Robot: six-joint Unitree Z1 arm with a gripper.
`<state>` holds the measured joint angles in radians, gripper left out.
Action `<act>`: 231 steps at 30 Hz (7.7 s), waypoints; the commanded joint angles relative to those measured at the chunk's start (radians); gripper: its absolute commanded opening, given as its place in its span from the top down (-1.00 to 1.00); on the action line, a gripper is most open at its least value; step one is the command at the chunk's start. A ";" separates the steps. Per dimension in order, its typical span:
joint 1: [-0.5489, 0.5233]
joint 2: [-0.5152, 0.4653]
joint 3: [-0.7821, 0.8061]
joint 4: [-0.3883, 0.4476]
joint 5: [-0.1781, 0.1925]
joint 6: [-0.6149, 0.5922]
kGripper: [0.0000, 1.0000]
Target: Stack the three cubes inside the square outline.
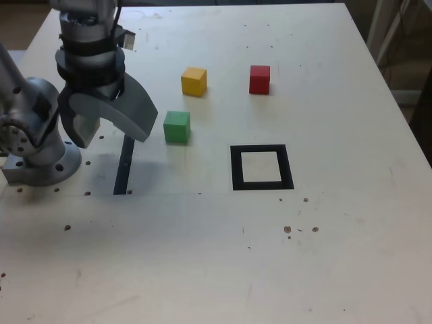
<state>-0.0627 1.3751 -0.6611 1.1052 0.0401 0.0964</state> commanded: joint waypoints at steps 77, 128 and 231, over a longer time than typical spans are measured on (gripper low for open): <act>0.465 0.803 -1.068 0.235 0.175 0.374 -0.88; 0.516 0.847 -1.021 0.120 0.070 0.459 0.19; 0.289 0.415 -0.634 0.039 0.166 0.058 -0.99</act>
<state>0.1765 1.7906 -1.3025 1.1633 0.1897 0.0842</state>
